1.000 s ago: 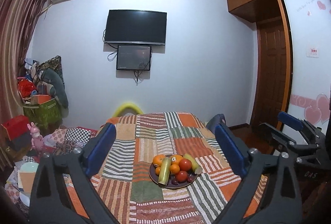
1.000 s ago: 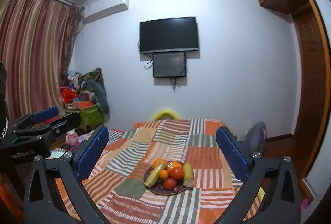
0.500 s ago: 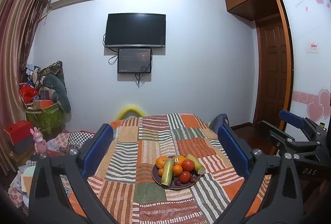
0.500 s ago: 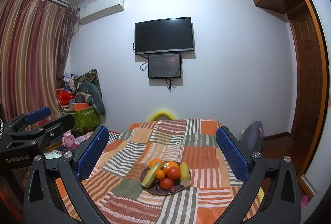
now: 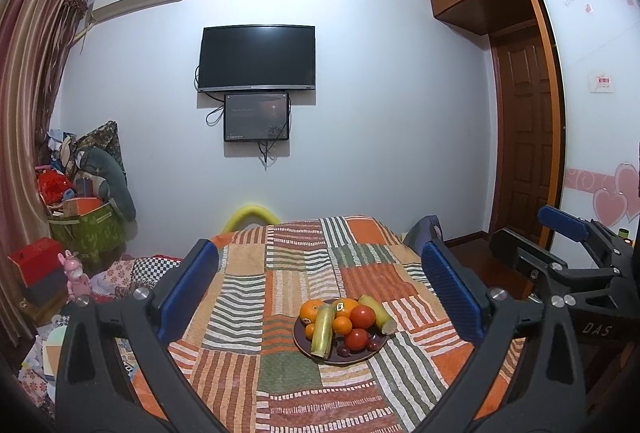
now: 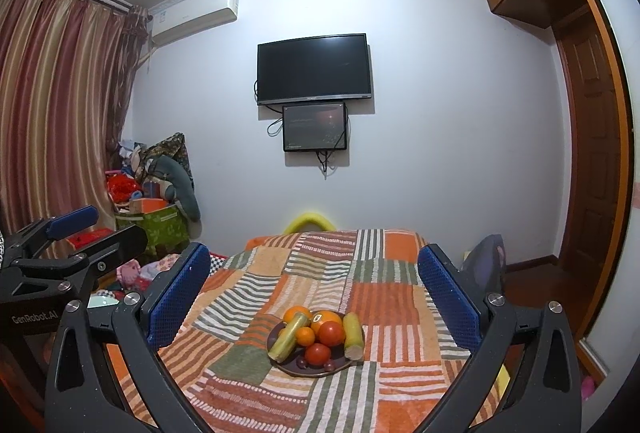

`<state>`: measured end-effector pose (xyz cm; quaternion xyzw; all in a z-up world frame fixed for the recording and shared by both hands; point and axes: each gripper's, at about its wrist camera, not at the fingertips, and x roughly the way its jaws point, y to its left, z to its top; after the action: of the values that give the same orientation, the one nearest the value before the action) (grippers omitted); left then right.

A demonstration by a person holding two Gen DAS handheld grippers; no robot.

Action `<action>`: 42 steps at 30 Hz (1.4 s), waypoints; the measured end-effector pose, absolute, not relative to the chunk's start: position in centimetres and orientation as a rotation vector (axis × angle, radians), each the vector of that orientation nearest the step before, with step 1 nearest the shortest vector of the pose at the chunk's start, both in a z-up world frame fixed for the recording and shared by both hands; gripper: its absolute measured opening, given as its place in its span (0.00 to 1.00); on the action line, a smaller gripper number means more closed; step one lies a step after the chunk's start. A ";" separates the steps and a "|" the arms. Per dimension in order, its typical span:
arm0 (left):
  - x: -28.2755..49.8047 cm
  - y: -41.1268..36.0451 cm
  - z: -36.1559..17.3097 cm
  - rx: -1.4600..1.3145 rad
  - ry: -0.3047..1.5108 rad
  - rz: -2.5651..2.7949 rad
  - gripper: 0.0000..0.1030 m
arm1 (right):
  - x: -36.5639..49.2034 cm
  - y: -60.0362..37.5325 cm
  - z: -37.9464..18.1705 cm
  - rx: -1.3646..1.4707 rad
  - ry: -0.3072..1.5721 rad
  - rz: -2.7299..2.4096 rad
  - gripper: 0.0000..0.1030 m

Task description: Organize fruits

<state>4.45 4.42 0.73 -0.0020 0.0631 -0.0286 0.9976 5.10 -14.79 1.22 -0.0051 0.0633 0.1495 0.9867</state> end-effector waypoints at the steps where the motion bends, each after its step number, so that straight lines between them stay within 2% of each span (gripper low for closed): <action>1: 4.5 4.5 0.7 -0.006 0.128 -0.058 1.00 | 5.1 -14.8 1.2 -0.011 0.127 0.300 1.00; 42: 5.2 4.6 0.6 -0.022 0.144 -0.067 1.00 | 5.1 -14.7 1.1 -0.007 0.130 0.305 1.00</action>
<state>5.16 4.55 0.56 -0.0110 0.0720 -0.0336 0.9968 5.09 -14.66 1.05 -0.0033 0.0648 0.1517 0.9863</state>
